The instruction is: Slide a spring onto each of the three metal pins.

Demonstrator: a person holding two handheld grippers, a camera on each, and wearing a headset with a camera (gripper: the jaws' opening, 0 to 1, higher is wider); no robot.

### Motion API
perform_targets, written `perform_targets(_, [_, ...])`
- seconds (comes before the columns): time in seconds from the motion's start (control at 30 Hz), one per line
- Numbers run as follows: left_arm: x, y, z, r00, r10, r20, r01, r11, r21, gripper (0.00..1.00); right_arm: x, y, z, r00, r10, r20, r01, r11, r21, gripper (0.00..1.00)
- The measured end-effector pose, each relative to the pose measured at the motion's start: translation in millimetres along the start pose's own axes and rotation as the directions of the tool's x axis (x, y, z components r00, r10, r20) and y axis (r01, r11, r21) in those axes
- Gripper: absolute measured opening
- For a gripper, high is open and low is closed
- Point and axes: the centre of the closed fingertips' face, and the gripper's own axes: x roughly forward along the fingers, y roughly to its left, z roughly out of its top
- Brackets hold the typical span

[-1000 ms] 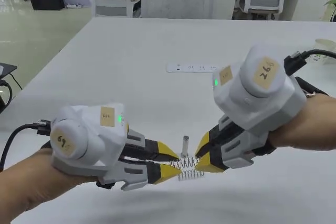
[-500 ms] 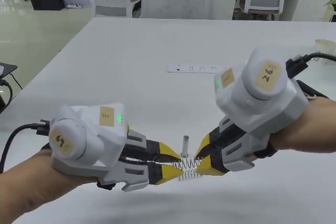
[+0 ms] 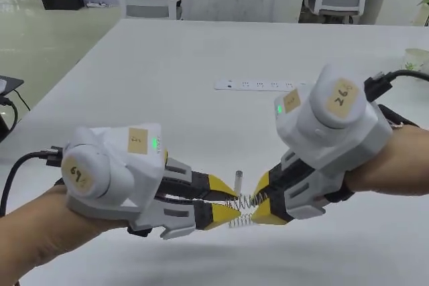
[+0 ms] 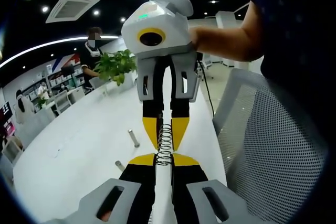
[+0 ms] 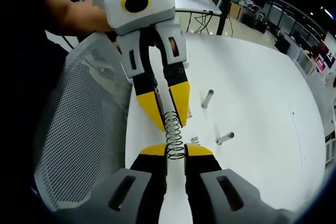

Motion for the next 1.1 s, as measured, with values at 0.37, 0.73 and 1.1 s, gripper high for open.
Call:
perform_targets(0.37, [2.5,0.0,-3.9,1.0,0.001,-0.008,-0.001,1.0,-0.001,0.03,-6.5,1.5,11.4,0.9997,-0.009,0.022,0.01,1.0,-0.014,0.09])
perform_targets(0.73, [5.2,-3.1,-3.2,1.0,-0.007,-0.003,0.007,1.0,-0.012,0.03,-10.9,6.9,26.0,0.9993,-0.004,0.037,0.005,0.999,-0.033,0.08])
perform_targets(1.1, [7.2,-6.9,-3.8,0.9998,-0.021,-0.002,0.021,1.0,-0.017,0.03,-9.5,10.6,29.5,0.9999,0.01,0.01,-0.01,0.999,-0.041,0.08])
